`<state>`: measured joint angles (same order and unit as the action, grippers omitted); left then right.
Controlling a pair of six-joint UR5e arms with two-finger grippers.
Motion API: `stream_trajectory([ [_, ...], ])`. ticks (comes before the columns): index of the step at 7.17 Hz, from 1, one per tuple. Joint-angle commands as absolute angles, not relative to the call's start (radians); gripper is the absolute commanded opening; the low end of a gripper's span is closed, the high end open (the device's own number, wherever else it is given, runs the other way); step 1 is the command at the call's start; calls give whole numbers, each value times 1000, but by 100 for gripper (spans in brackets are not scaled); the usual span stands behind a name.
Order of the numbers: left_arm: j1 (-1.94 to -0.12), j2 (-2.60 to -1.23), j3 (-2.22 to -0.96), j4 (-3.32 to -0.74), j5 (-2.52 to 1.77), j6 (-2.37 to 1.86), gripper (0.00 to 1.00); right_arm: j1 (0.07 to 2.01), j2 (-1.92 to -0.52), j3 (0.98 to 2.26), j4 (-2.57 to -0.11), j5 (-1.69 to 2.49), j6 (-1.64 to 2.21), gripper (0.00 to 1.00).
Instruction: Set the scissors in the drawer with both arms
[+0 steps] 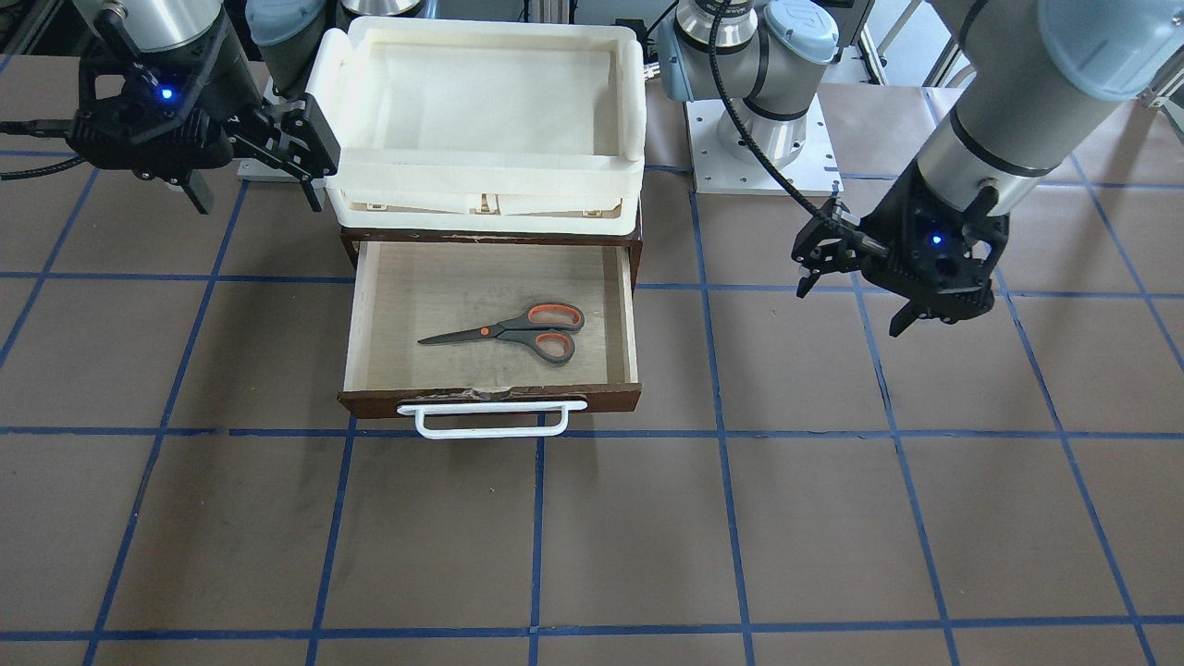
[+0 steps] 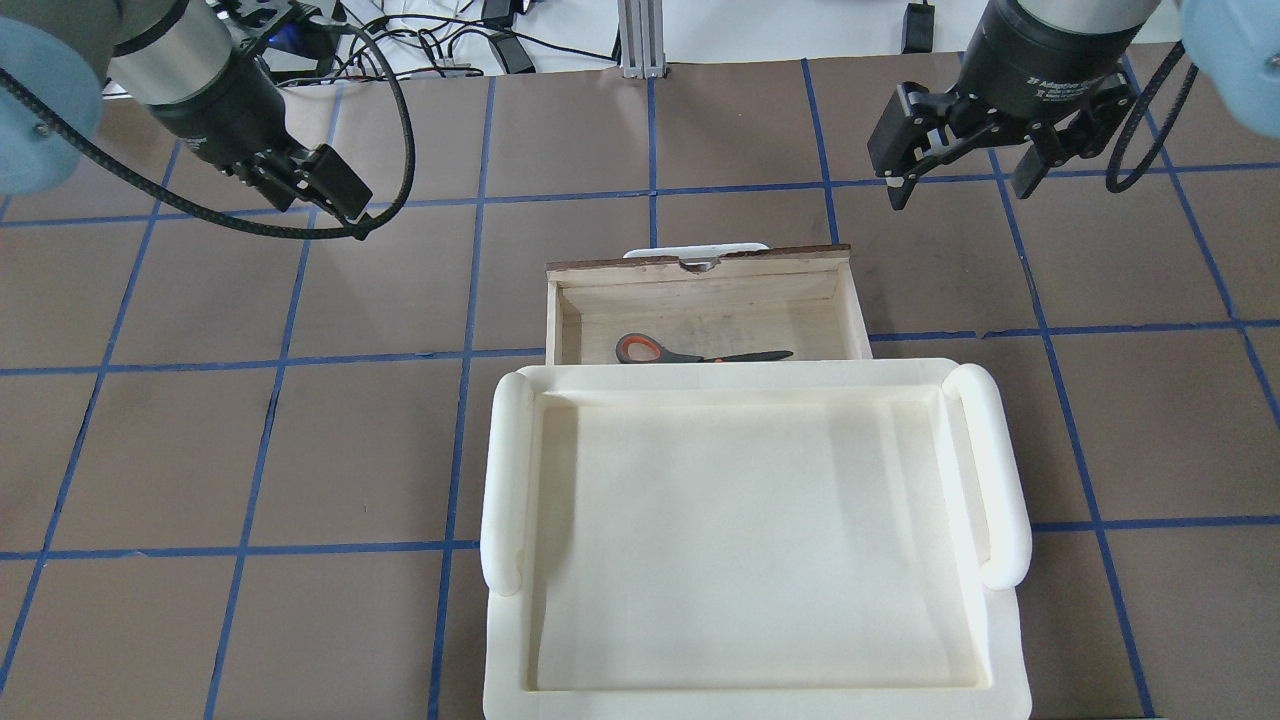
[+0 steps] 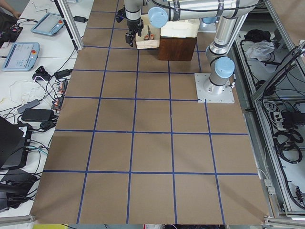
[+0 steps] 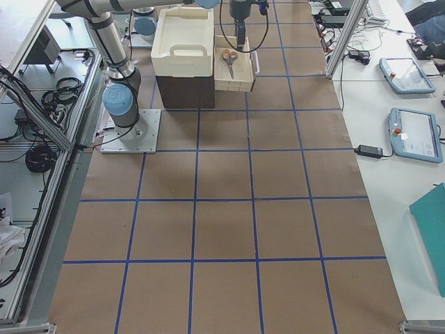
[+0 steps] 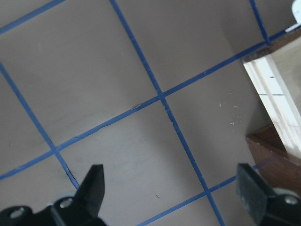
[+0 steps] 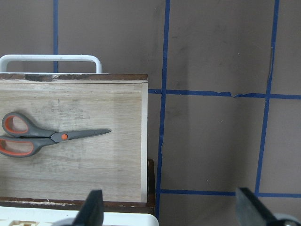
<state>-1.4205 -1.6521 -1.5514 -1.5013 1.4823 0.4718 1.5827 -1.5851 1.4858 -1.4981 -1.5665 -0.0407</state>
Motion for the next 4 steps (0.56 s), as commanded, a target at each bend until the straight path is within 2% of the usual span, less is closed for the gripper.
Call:
stream_trajectory([
  [1, -1391, -1628, -1562, -1496, 1542, 257, 100, 1583, -1583, 1485, -1499, -1556, -43, 100],
  [4, -1400, -1609, -1566, -1453, 1583, 129, 100, 1583, -1583, 1486, -1496, -1555, -46, 100],
])
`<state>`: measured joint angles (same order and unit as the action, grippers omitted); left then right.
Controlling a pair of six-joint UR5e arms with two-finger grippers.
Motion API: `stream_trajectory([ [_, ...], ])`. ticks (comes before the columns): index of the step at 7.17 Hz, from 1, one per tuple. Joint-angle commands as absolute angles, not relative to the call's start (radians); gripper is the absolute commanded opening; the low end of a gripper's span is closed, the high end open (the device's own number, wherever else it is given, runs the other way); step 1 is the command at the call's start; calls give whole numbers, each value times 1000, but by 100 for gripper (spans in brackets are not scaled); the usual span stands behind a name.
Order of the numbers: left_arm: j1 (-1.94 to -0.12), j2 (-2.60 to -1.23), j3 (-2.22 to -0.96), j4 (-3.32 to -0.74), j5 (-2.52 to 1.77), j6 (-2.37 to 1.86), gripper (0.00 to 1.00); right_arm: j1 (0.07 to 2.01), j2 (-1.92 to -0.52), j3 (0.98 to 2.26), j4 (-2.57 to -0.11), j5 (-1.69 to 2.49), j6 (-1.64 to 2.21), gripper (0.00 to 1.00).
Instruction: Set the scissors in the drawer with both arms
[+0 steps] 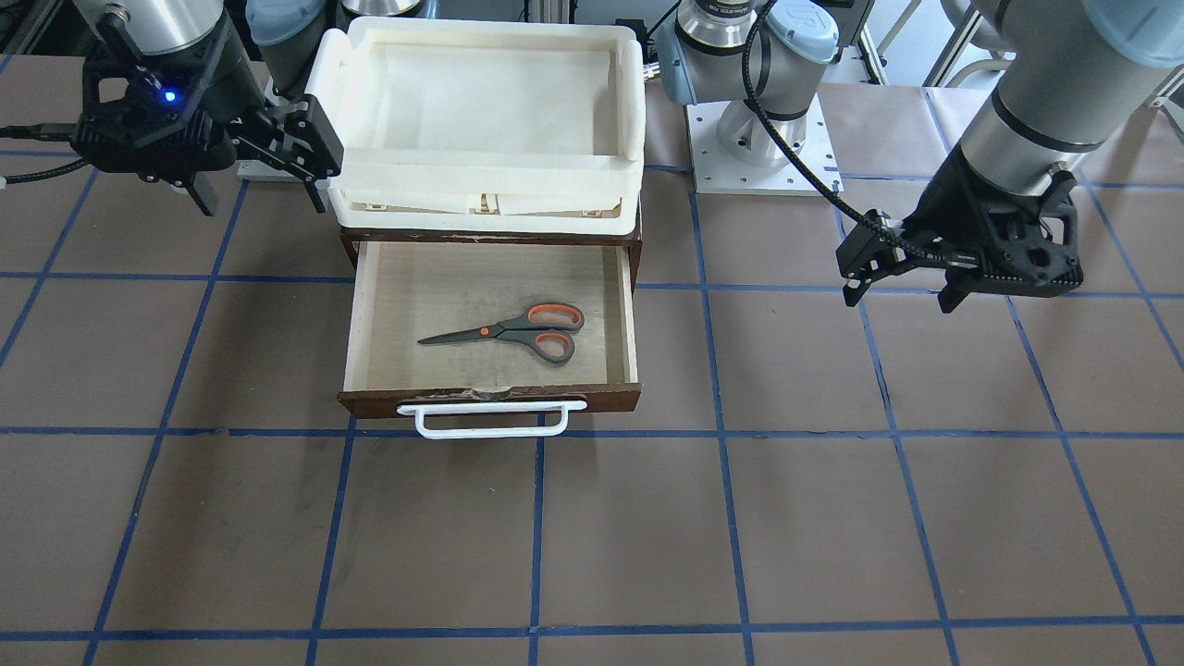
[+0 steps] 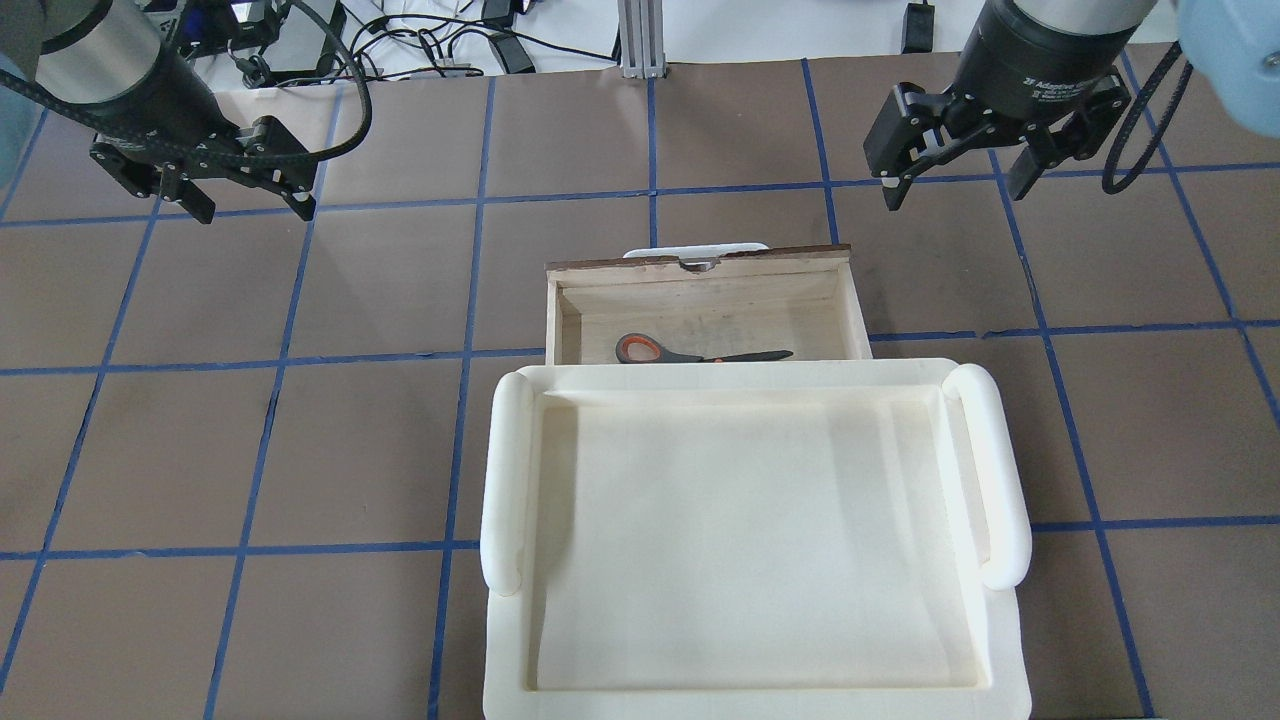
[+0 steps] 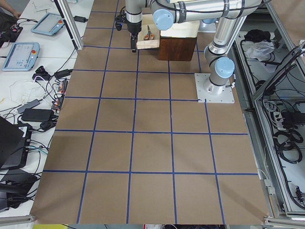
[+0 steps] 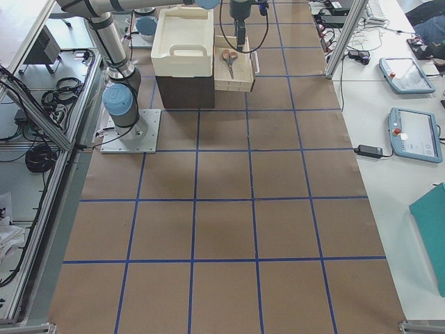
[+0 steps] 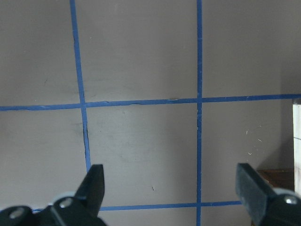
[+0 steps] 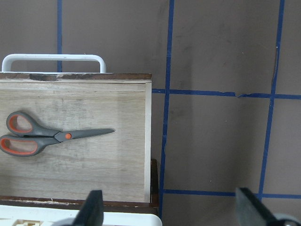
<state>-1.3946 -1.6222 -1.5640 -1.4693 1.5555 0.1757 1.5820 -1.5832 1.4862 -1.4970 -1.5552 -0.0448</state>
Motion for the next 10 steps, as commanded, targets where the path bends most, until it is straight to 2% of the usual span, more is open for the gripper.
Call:
stream_trajectory([
  [1, -1411, -1599, -1566, -1448, 1585, 120, 100, 1583, -1583, 1486, -1496, -1555, -48, 100],
  [7, -1420, -1580, -1605, -1374, 1569, 86, 99, 1583, -1583, 1497, -1496, -1551, -44, 100],
  [10, -1610, -1528, -1605, -1417, 1604, 19, 99, 1583, -1583, 1497, -1496, -1551, -46, 100],
])
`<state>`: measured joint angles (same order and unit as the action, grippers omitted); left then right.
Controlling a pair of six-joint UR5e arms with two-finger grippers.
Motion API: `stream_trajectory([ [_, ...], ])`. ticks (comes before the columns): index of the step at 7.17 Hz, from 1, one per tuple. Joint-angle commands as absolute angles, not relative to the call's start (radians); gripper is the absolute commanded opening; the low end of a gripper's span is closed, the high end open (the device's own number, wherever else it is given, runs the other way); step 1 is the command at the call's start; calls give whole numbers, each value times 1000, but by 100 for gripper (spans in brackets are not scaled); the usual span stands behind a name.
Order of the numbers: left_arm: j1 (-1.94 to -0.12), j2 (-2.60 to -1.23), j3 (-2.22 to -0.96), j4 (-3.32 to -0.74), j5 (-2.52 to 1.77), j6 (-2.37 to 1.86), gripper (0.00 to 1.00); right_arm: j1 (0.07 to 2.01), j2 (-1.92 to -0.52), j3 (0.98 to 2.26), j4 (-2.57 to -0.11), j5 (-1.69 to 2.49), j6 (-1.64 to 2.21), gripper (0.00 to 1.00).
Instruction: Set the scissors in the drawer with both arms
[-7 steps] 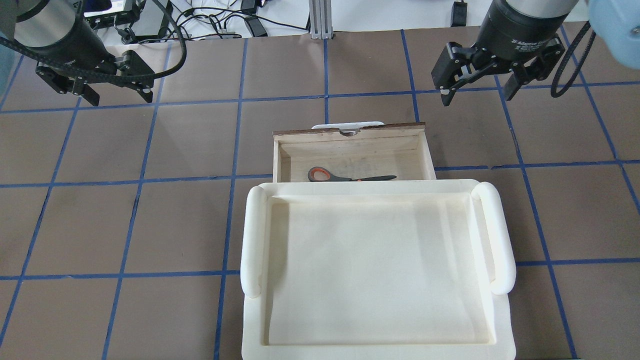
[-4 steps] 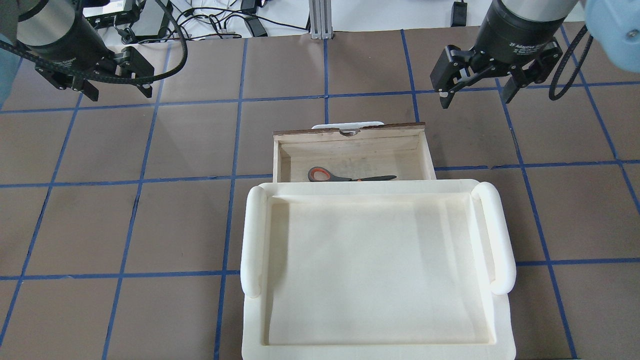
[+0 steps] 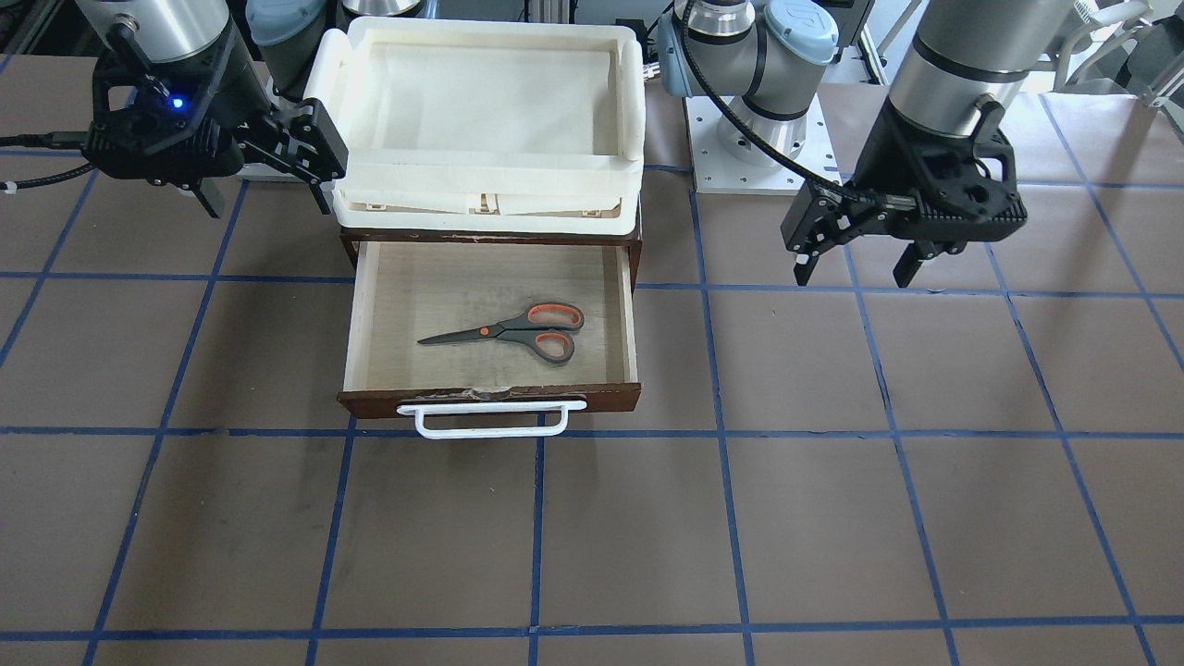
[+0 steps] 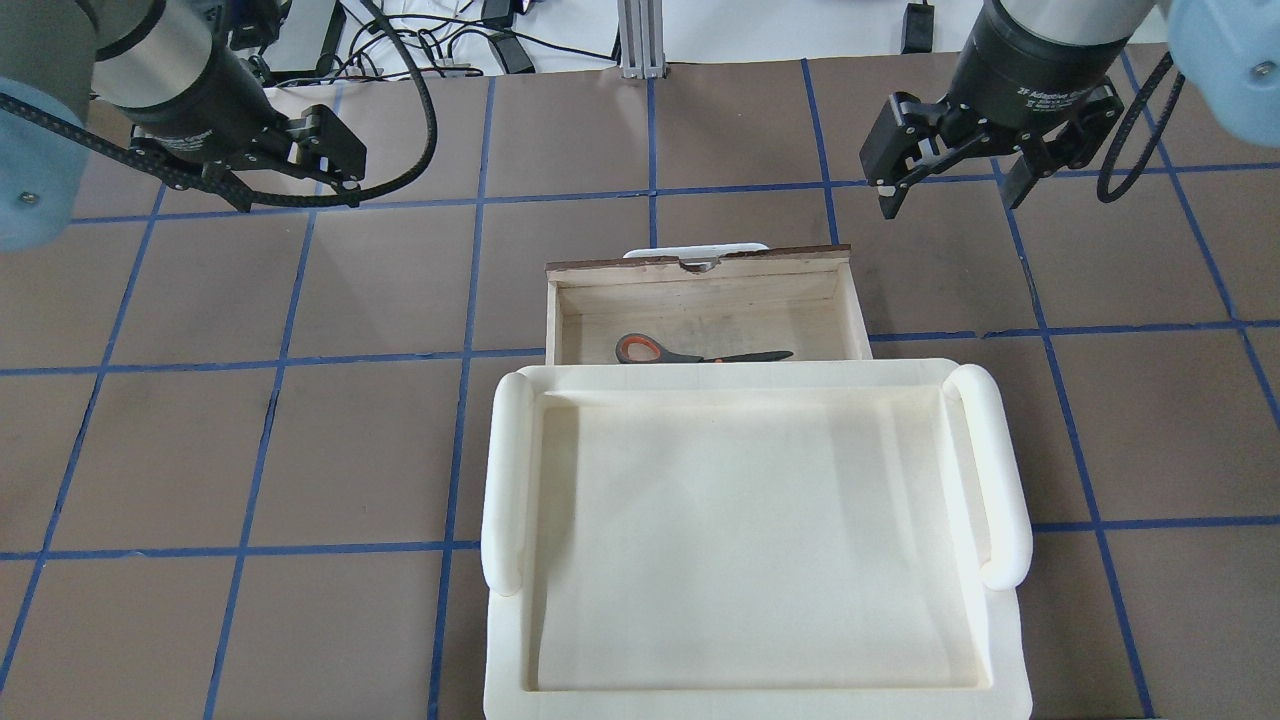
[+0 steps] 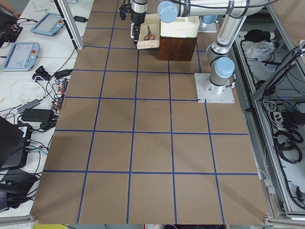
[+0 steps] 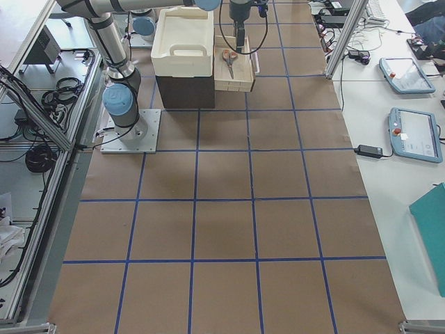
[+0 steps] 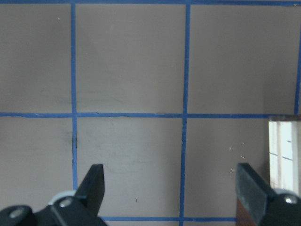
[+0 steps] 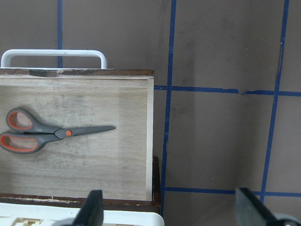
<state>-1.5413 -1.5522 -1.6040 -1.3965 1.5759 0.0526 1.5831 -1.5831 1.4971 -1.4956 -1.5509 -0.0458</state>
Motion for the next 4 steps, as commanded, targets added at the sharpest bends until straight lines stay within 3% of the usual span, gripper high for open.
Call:
stream_trajectory([
  [1, -1621, -1508, -1606, -1471, 1605, 9, 99, 1583, -1583, 1497, -1496, -1551, -46, 100],
  [4, -1621, -1436, -1606, -1580, 1595, -9, 98, 1583, -1583, 1497, -1496, -1551, -48, 100],
])
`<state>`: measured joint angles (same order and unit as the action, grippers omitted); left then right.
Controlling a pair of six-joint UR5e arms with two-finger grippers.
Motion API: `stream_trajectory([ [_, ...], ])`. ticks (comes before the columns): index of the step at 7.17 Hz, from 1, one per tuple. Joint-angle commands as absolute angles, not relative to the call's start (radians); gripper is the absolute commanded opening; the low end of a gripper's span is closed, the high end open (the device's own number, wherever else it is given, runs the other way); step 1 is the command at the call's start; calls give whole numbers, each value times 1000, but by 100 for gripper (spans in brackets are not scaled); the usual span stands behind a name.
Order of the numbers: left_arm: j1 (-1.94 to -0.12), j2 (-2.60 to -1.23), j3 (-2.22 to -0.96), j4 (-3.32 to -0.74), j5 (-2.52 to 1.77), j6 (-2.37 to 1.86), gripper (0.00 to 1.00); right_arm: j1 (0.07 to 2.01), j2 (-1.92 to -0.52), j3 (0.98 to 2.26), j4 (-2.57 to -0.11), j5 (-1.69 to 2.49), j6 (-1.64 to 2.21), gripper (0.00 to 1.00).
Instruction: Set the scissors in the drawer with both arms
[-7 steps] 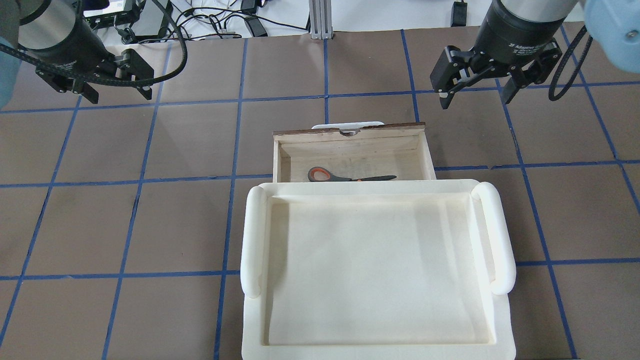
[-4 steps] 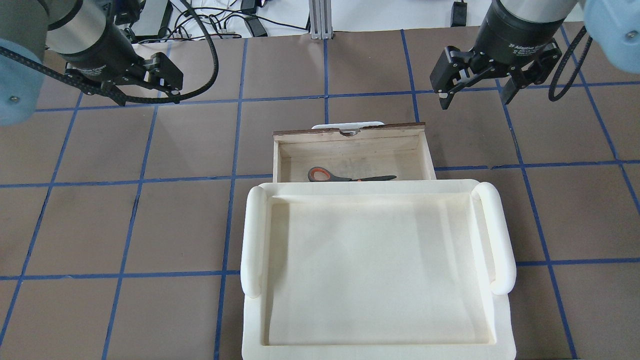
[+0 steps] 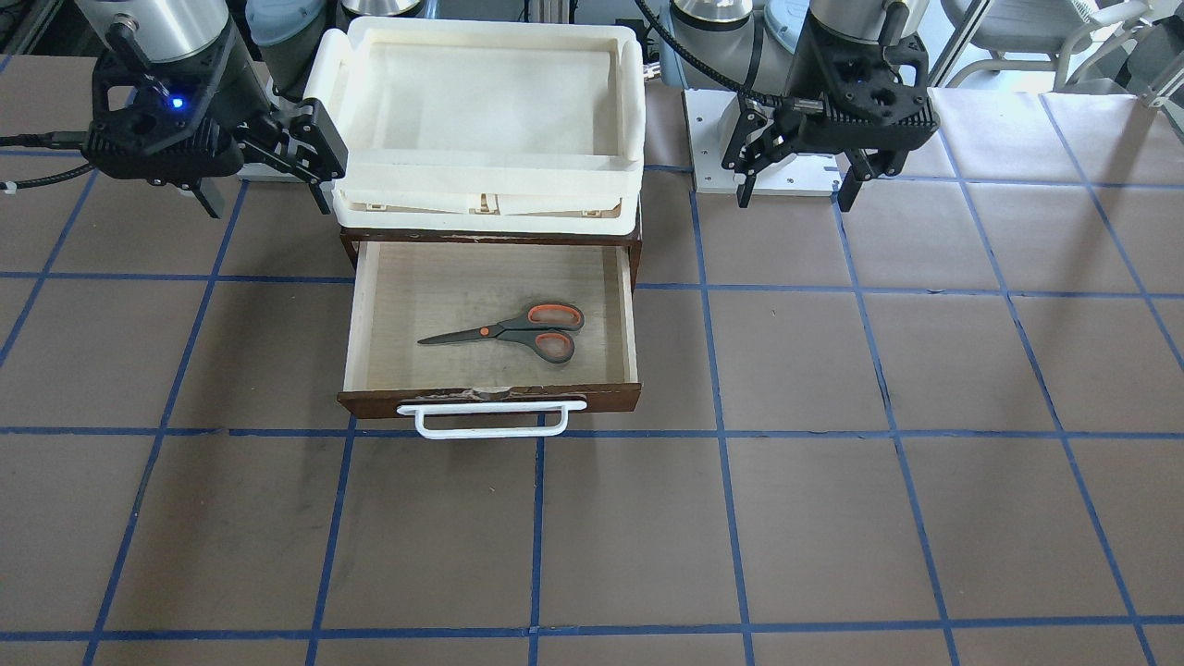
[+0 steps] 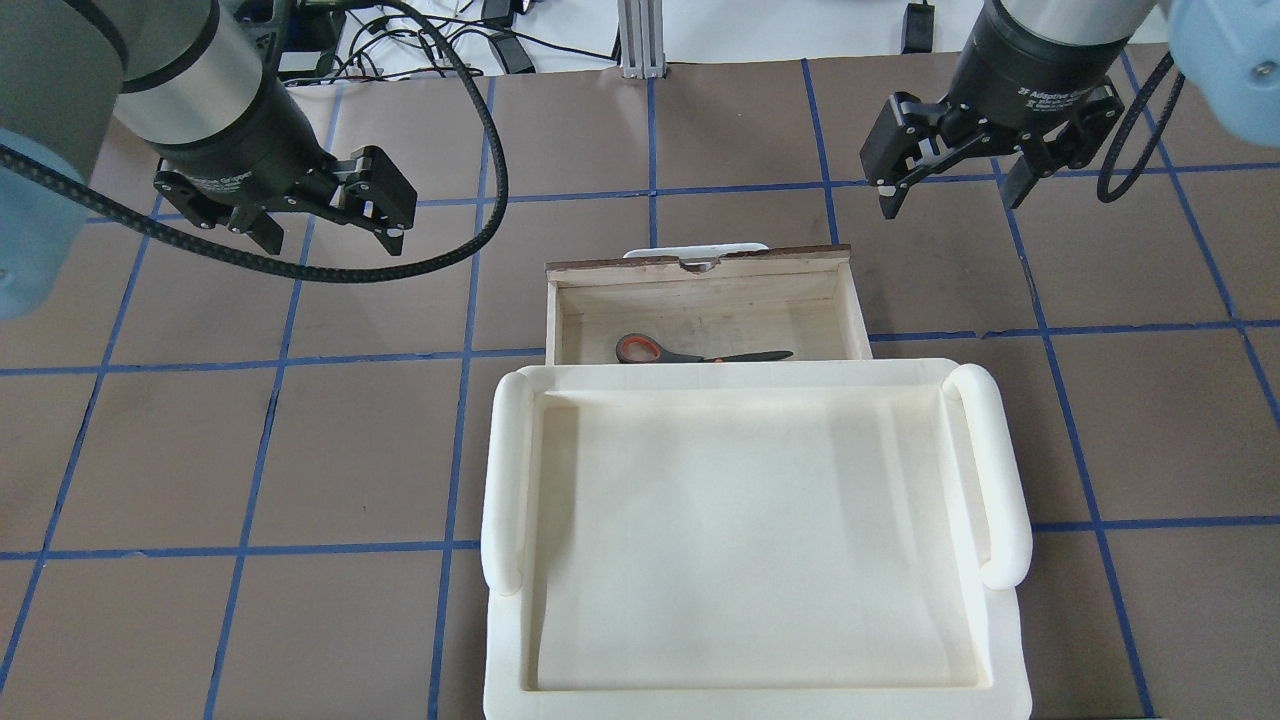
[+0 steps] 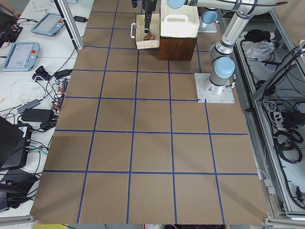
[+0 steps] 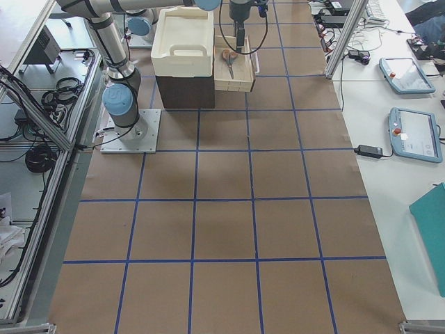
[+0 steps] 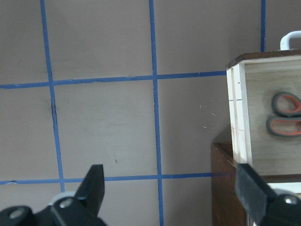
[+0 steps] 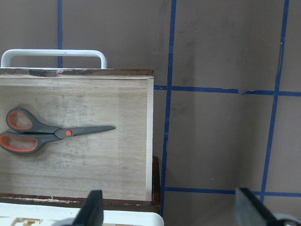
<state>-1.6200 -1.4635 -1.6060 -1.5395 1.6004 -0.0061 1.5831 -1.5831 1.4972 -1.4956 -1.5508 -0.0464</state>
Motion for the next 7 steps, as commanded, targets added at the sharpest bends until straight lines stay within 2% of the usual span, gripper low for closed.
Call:
stream_trajectory([
  [1, -1621, -1443, -1608, -1574, 1592, -8, 97, 1583, -1583, 1497, -1496, -1551, -48, 100],
  [7, -1620, -1474, -1609, -1563, 1595, 2, 98, 1583, -1583, 1497, -1496, -1551, -51, 100],
])
